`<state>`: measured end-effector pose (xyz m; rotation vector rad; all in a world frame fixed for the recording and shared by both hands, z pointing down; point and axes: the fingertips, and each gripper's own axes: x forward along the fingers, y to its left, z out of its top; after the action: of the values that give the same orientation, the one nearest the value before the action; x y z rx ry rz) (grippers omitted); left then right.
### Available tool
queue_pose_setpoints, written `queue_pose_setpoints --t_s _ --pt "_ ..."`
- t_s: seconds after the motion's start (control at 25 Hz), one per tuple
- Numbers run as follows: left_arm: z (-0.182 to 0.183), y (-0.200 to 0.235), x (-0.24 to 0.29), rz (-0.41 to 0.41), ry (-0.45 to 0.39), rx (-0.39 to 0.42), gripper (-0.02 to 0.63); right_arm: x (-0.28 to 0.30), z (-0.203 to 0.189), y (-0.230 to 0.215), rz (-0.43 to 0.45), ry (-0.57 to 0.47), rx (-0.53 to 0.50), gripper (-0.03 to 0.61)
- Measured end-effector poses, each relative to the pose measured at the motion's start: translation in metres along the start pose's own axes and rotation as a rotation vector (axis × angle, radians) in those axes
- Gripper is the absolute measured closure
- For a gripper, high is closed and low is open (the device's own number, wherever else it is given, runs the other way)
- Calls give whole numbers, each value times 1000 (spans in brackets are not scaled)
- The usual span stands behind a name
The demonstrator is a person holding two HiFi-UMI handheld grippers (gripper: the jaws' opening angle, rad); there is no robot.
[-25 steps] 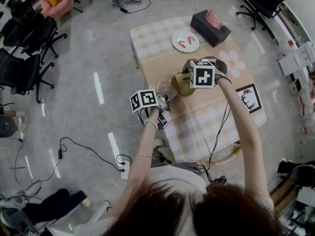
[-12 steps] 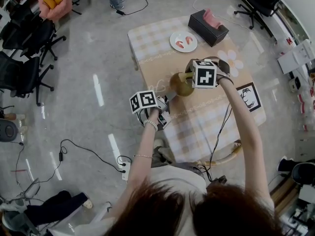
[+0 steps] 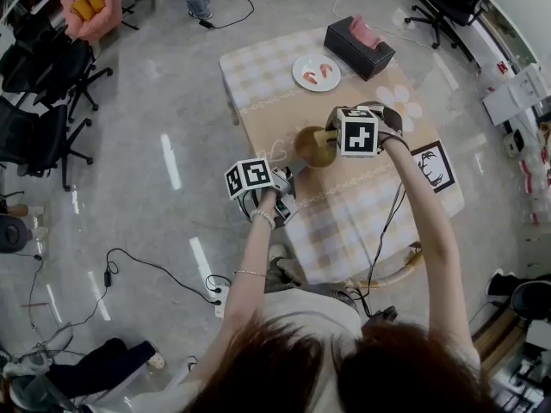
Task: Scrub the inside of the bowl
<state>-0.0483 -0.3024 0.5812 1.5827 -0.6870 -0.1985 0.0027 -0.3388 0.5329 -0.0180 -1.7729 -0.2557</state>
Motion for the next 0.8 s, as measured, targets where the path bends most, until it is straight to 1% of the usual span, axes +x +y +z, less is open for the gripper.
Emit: queue_pose_setpoints --t_s 0.4,0.8 --pt "1 1 2 3 -1 0 486 -5 0 13 20 10 -19 480" --pt "1 0 1 4 0 -8 486 -5 9 32 64 19 -53 480"
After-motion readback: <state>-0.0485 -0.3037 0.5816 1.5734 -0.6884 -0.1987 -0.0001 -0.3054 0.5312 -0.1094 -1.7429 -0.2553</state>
